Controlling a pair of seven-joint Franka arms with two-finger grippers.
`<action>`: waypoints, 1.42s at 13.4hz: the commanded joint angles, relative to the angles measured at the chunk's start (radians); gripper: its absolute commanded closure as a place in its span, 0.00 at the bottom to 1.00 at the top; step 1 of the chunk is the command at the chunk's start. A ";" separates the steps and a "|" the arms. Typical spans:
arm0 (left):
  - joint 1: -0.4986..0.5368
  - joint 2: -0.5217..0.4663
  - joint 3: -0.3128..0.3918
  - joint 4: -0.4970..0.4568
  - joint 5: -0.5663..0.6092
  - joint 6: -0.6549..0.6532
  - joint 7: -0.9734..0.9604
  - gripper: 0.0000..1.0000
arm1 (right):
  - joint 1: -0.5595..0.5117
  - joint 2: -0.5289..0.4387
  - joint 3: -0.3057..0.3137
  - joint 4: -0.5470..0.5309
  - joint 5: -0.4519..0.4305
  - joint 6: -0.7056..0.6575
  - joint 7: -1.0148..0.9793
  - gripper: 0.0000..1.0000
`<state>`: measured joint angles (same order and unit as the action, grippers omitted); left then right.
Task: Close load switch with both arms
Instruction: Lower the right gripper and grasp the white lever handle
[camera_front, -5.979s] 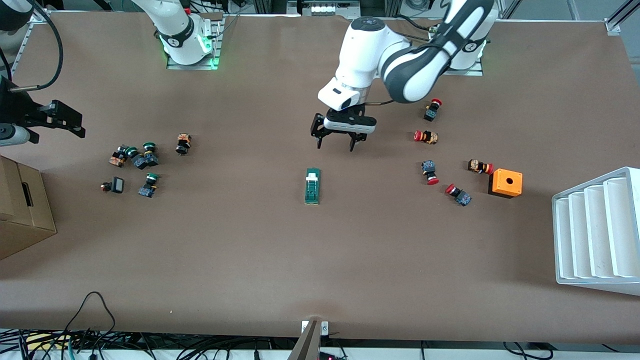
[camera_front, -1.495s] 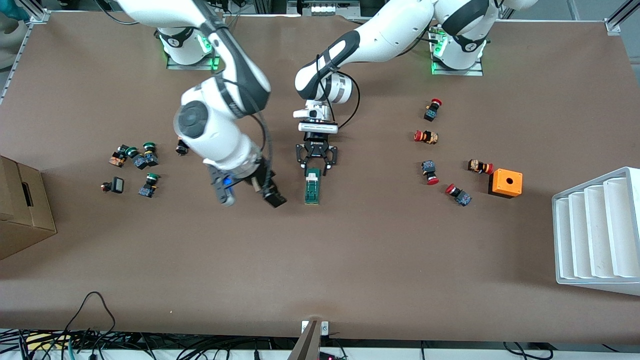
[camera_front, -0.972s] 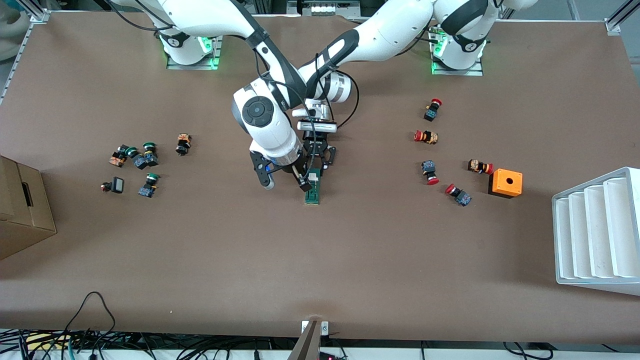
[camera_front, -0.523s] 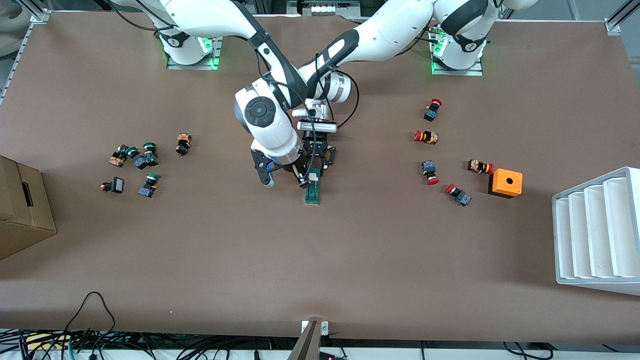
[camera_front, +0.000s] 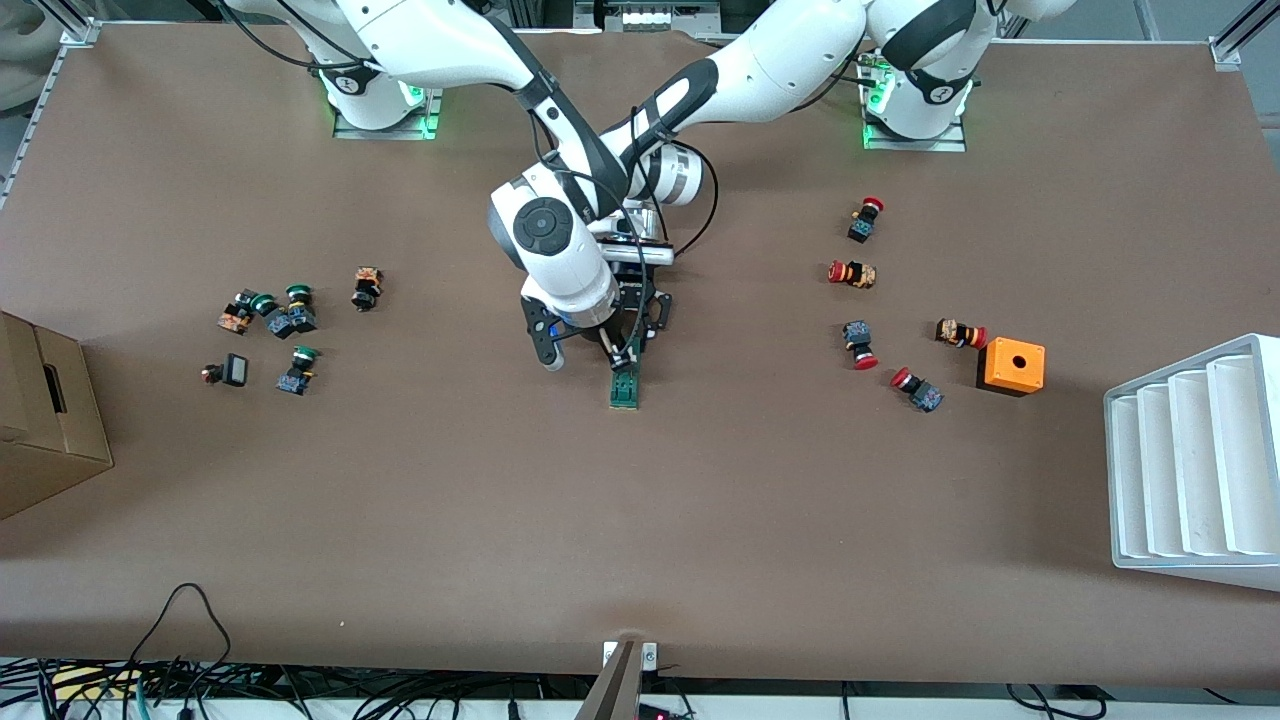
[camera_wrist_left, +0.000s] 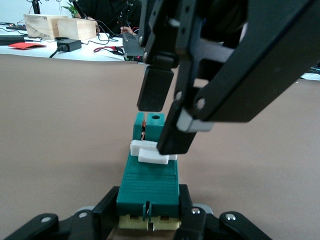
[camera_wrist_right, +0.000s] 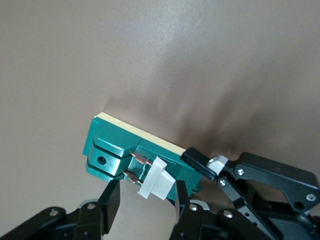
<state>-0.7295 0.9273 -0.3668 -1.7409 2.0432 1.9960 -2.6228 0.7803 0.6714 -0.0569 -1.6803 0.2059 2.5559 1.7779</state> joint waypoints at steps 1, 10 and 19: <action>-0.004 0.022 0.008 0.023 0.006 0.007 0.000 0.66 | 0.020 0.000 -0.012 -0.009 -0.014 0.021 0.040 0.47; -0.004 0.022 0.008 0.023 0.005 0.007 0.000 0.66 | 0.025 0.007 -0.011 -0.033 -0.019 0.023 0.092 0.47; -0.004 0.022 0.008 0.031 0.005 0.007 0.000 0.66 | 0.025 0.047 -0.011 -0.019 -0.019 0.081 0.087 0.48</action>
<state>-0.7295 0.9274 -0.3667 -1.7407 2.0431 1.9960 -2.6228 0.7921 0.7045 -0.0570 -1.7039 0.2059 2.6212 1.8414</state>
